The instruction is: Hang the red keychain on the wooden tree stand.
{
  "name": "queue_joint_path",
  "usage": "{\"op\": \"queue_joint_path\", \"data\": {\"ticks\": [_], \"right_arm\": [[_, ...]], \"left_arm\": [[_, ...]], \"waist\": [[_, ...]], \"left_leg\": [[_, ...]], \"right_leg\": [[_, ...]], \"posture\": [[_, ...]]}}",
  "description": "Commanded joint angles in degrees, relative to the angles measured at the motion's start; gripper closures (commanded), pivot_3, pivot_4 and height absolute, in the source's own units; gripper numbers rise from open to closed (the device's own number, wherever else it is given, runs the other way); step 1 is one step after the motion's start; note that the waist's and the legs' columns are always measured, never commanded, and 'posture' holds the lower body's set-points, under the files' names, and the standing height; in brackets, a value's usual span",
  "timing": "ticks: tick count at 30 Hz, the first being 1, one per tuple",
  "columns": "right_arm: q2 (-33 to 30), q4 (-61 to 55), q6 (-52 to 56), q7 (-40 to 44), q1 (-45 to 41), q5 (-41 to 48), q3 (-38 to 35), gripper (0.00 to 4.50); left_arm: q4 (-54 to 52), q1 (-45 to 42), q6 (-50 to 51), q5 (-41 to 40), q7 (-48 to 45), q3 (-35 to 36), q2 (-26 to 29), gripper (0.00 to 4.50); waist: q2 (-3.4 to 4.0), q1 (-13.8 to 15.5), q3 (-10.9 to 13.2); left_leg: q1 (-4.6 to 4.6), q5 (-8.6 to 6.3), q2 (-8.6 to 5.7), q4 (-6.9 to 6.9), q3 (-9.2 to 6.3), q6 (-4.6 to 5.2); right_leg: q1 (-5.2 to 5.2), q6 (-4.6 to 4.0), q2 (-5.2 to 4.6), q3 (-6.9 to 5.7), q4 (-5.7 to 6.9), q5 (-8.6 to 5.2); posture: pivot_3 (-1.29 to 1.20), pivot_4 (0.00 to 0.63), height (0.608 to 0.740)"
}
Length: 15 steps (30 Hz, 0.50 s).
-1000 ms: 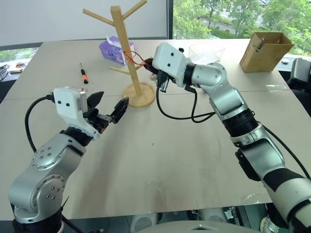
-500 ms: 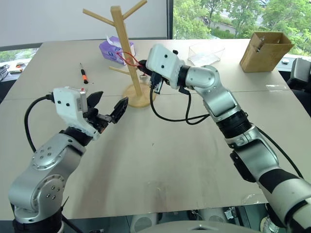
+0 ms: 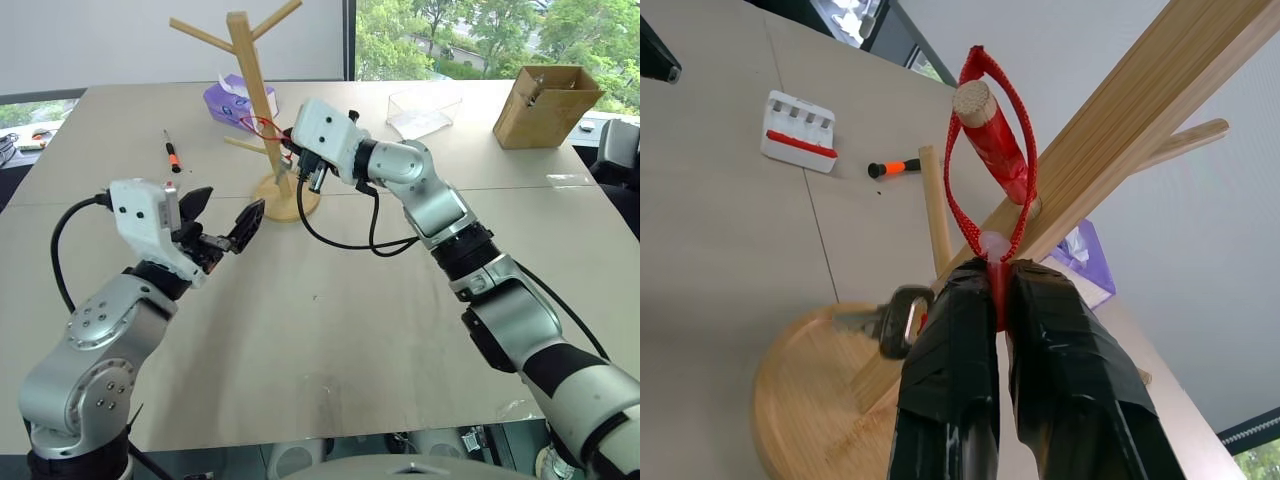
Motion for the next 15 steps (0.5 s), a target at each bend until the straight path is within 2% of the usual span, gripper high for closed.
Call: {"op": "queue_joint_path", "data": {"ticks": [1, 4, 5, 7, 13, 15], "right_arm": [[0.96, 0.53, -1.59, -1.87, -2.70, 0.00, -1.98, 4.42], [1.29, 2.06, -1.68, -2.54, -3.36, 0.26, -2.43, 4.42], [1.41, 2.42, -1.46, -2.63, -3.49, 0.50, -2.69, 3.71], [1.61, 2.78, -1.37, -2.59, -3.48, 1.14, -3.27, 3.06], [-0.31, -1.73, 0.41, -0.35, 1.03, 4.37, -6.12, 0.12], [-2.22, -5.10, 1.28, -0.11, 4.67, 5.92, -8.05, 0.04]], "left_arm": [[-1.48, -0.64, -1.36, 0.58, -0.05, 0.15, -0.04, 0.00], [-1.34, -0.68, -1.42, 0.72, -0.07, 0.02, -0.08, 0.00], [-1.38, -0.65, -1.44, 0.73, -0.09, 0.05, -0.11, 0.00], [-1.21, -0.70, -1.49, 1.01, -0.09, -0.18, -0.17, 0.00], [0.44, -2.28, -2.08, 4.26, 1.00, -2.71, -1.40, 0.00], [2.08, -3.60, -3.08, 6.97, 3.10, -3.51, -3.00, 0.00]], "waist": [[0.00, -0.02, 0.00], [0.00, -0.06, 0.00], [0.00, -0.06, 0.00], [0.00, -0.02, 0.00], [0.00, 0.19, 0.00], [-0.02, 0.42, -0.01]], "left_leg": [[0.00, 0.00, 0.00, 0.00, 0.00, 0.00], [0.01, 0.00, 0.00, 0.00, 0.00, 0.00], [0.01, 0.00, 0.00, 0.00, 0.00, 0.00], [0.00, 0.00, 0.00, 0.00, 0.00, 0.00], [-0.01, 0.00, 0.00, 0.00, -0.01, 0.00], [-0.01, 0.00, -0.02, 0.01, -0.03, 0.00]], "right_leg": [[0.00, 0.00, 0.00, 0.01, 0.00, 0.00], [0.00, 0.00, 0.00, 0.00, 0.01, 0.00], [0.00, 0.00, 0.01, 0.00, 0.01, 0.00], [0.00, 0.00, 0.00, 0.00, 0.00, 0.00], [0.00, 0.00, 0.00, -0.02, 0.00, 0.00], [0.03, 0.00, -0.03, -0.06, -0.01, 0.00]], "posture": [[0.00, 0.150, 0.740], [0.00, 0.150, 0.740], [0.00, 0.150, 0.740], [0.00, 0.150, 0.740], [0.00, 0.150, 0.740], [0.00, 0.150, 0.740]]}}
